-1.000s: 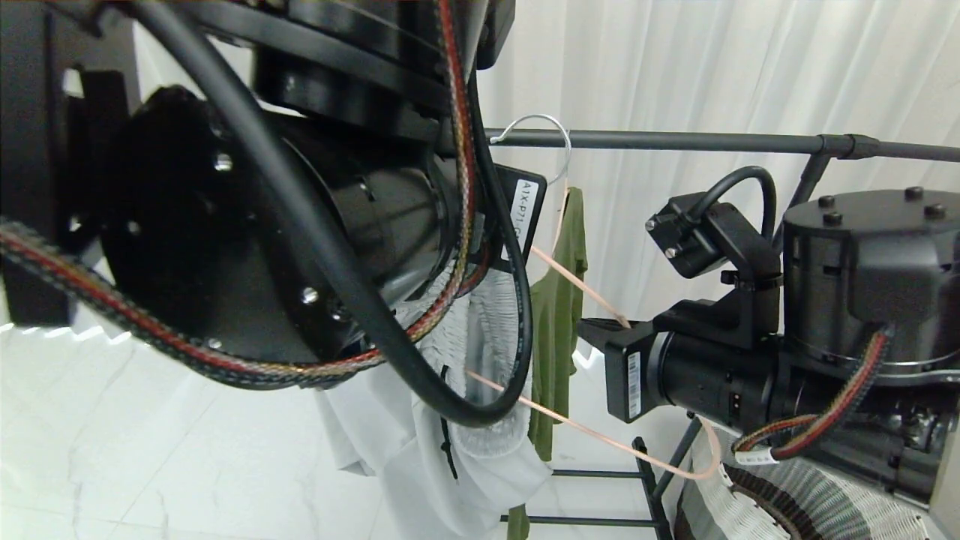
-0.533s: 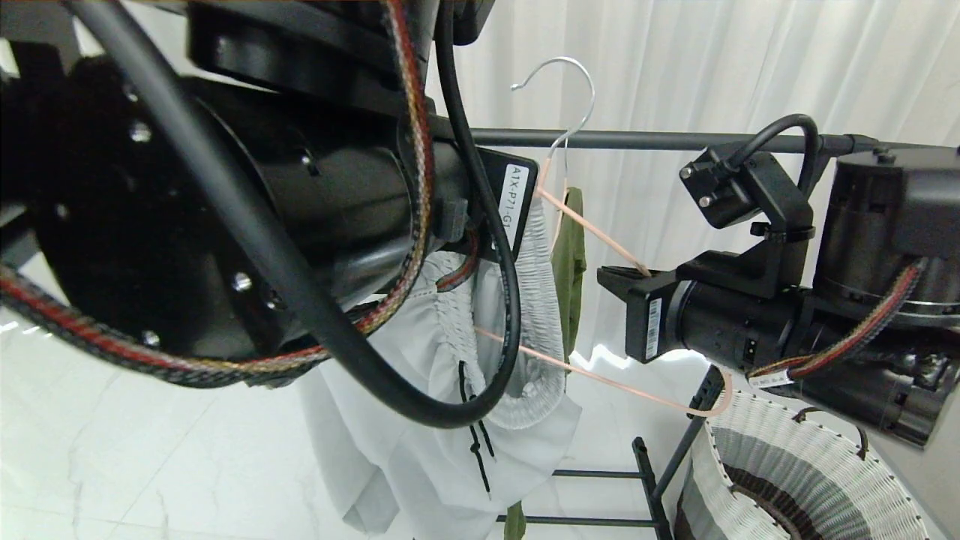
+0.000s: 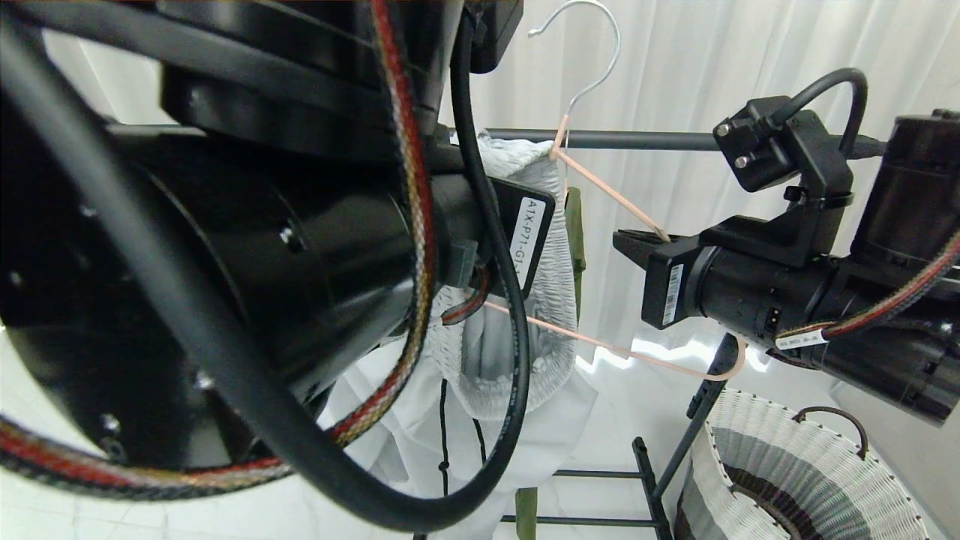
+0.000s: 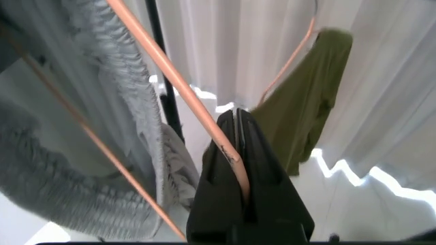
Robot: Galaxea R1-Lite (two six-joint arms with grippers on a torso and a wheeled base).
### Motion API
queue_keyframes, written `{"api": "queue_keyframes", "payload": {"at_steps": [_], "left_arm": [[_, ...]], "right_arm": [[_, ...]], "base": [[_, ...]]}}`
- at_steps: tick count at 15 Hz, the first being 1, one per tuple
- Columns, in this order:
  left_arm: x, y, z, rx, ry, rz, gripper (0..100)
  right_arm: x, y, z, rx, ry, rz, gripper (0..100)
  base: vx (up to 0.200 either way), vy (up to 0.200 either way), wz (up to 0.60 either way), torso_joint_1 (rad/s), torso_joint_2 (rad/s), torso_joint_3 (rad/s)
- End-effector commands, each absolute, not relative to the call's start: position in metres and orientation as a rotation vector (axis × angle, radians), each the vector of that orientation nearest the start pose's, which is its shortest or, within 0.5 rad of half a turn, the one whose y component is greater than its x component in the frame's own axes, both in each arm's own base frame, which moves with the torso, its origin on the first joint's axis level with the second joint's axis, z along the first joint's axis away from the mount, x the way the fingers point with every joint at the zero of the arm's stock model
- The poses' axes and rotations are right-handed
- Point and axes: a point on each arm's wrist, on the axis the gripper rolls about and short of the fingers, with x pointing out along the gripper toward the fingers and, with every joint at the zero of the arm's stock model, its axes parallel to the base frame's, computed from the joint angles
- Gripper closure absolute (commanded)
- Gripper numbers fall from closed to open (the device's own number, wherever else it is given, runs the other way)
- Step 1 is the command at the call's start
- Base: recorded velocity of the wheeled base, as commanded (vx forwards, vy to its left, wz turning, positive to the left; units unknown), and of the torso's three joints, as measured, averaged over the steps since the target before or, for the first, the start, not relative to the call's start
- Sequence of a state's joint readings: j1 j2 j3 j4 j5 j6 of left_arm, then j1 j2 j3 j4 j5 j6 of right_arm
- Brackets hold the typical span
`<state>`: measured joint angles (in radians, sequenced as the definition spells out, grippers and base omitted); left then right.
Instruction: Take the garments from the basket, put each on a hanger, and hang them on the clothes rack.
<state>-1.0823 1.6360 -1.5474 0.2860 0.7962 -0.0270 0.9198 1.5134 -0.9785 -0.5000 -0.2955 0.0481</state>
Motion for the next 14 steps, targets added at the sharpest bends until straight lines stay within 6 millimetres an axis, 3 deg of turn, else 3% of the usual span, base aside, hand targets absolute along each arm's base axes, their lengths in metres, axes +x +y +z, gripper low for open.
{"api": "queue_keyframes", "payload": {"at_steps": [1, 10, 11, 14], "left_arm": [[0.148, -0.250, 0.319, 0.293, 0.236, -0.289, 100], [0.147, -0.248, 0.318, 0.293, 0.237, -0.289, 100], [0.147, -0.248, 0.318, 0.293, 0.237, -0.289, 0], [0.147, -0.248, 0.318, 0.296, 0.238, -0.289, 0]], "right_arm": [[0.170, 0.213, 0.275, 0.036, 0.016, 0.626, 100], [0.169, 0.212, 0.283, 0.018, -0.023, 0.627, 100], [0.169, 0.212, 0.285, 0.014, -0.028, 0.629, 100], [0.169, 0.212, 0.288, 0.010, -0.044, 0.628, 100]], "base": [[0.000, 0.000, 0.00, 0.000, 0.00, 0.000], [0.000, 0.000, 0.00, 0.000, 0.00, 0.000], [0.000, 0.000, 0.00, 0.000, 0.00, 0.000], [0.000, 0.000, 0.00, 0.000, 0.00, 0.000]]}}
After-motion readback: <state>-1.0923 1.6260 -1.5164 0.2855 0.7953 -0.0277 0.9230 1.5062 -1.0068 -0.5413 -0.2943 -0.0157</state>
